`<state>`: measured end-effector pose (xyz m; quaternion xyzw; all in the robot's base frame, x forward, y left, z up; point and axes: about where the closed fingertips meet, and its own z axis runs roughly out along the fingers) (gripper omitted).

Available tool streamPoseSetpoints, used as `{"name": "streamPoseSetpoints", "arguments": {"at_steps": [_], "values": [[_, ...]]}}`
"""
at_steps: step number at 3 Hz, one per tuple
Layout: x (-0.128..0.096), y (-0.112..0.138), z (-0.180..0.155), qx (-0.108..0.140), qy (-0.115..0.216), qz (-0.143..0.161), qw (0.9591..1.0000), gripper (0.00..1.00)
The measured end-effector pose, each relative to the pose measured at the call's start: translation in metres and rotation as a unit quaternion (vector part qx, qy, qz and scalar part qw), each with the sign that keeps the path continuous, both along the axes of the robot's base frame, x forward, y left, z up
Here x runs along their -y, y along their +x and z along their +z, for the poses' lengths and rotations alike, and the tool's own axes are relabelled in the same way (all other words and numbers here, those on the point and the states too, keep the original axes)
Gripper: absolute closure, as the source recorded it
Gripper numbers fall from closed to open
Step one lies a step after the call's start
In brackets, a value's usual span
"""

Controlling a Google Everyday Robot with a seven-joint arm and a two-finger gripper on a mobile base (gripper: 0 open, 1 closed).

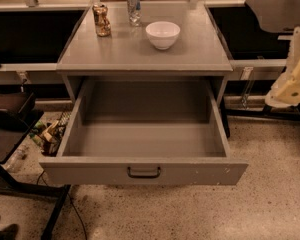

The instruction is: Close top drawer

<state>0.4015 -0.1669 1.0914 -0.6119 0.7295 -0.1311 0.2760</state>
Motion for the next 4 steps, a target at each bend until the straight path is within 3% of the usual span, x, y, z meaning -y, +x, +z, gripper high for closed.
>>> {"name": "streamPoseSetpoints", "arguments": {"at_steps": [1,2,3,4], "values": [[0.0,0.0,0.0,0.0,0.0,0.0,1.0,0.0],[0.002,-0.006,-0.026,-0.009,-0.007,-0.009,0.9999,0.18],[0.004,-0.013,-0.061,-0.024,-0.013,-0.02,0.9994,0.27],[0.004,-0.017,-0.082,-0.03,-0.014,-0.026,0.9991,0.42]]}}
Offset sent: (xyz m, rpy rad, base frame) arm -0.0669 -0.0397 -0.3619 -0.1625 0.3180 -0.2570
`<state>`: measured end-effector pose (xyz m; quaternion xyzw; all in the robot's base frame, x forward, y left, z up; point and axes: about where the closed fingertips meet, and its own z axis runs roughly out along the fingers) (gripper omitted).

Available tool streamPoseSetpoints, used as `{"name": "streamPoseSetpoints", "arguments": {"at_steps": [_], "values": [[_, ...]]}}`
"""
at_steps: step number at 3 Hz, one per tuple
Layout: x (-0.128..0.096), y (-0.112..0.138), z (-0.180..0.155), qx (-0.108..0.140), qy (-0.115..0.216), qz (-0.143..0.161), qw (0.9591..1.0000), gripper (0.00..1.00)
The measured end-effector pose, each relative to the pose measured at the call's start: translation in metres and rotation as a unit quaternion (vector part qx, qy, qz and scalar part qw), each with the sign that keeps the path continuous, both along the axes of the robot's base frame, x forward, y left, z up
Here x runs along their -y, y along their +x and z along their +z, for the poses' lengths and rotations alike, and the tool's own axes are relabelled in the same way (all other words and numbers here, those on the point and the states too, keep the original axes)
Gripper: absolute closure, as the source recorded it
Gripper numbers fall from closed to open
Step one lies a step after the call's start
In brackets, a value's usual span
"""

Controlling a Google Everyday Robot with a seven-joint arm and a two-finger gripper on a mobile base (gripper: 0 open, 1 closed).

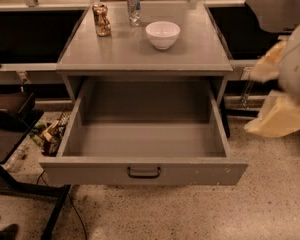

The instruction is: Close top drawer

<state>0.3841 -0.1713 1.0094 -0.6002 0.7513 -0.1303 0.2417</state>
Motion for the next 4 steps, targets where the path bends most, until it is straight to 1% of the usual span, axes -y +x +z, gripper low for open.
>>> {"name": "streamPoseSetpoints", "arguments": {"at_steps": [1,2,3,4], "values": [[-0.009,-0.015,-0.032,0.007,0.004,-0.011,0.9999,0.56],[-0.007,-0.016,-0.051,0.0,0.003,-0.015,0.9999,0.65],[-0.004,-0.023,-0.075,-0.011,-0.003,-0.018,0.9998,0.89],[-0.013,-0.025,-0.055,0.01,-0.006,-0.013,0.9998,1.0]]}}
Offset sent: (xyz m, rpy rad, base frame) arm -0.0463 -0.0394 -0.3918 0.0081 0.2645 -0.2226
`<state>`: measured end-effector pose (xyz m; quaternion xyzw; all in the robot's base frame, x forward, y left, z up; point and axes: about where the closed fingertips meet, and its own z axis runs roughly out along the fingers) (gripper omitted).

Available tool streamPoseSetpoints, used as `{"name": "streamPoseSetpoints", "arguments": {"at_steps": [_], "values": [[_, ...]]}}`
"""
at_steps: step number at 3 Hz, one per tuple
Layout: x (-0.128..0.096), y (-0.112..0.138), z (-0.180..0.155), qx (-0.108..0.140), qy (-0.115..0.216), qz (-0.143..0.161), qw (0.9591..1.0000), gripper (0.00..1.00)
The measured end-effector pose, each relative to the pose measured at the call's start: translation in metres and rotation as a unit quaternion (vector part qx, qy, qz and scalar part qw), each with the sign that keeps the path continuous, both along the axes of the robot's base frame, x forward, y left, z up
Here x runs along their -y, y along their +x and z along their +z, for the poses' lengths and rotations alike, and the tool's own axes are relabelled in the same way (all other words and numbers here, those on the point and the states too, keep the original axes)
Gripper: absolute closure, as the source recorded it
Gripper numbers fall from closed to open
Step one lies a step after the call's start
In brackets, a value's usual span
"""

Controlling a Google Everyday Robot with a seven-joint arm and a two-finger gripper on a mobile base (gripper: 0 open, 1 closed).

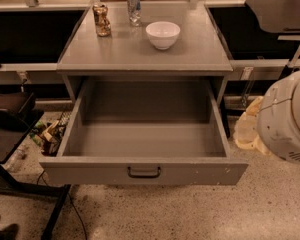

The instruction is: Close top drawer

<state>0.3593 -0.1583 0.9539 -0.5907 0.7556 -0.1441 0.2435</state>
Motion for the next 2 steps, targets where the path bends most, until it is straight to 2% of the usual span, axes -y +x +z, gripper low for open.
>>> {"name": "streamPoseSetpoints", "arguments": {"at_steps": [1,2], "values": [[0.0,0.0,0.0,0.0,0.0,0.0,1.0,1.0],[0.009,0.012,-0.035,-0.023,0.017,-0.001,0.9996,1.0]]}}
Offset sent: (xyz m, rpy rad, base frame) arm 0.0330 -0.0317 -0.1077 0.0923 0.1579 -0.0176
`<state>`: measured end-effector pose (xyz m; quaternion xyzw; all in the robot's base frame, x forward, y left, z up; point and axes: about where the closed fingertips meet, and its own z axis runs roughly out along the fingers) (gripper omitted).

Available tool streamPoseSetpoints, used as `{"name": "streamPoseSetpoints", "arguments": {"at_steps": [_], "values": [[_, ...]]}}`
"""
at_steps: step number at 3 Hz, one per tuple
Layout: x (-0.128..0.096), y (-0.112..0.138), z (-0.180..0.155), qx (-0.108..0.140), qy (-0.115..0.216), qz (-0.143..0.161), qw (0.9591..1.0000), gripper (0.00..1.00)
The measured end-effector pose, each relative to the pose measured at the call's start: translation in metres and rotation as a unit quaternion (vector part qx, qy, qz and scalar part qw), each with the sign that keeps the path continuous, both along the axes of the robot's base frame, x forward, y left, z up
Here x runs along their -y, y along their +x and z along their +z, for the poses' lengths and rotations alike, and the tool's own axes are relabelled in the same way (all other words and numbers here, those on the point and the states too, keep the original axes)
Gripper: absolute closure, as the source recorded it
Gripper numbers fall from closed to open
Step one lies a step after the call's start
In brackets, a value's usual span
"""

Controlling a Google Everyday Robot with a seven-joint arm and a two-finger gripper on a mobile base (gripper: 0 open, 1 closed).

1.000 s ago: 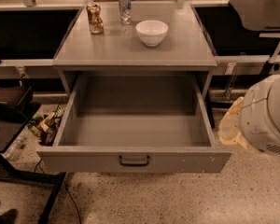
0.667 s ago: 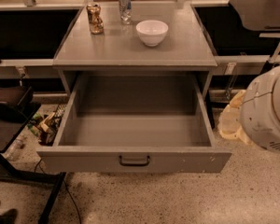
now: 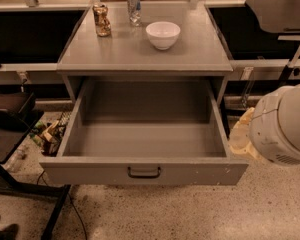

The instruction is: Close top drawer

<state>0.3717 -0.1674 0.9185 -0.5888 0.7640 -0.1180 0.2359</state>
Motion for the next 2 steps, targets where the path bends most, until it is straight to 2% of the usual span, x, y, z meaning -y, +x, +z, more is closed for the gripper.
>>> {"name": "streamPoseSetpoints", "arguments": {"at_steps": [1,2], "values": [[0.029,0.012,-0.068,-0.036,0.029,-0.011,0.9989,1.0],[0.052,0.017,-0.128,-0.047,0.059,-0.013,0.9971,1.0]]}}
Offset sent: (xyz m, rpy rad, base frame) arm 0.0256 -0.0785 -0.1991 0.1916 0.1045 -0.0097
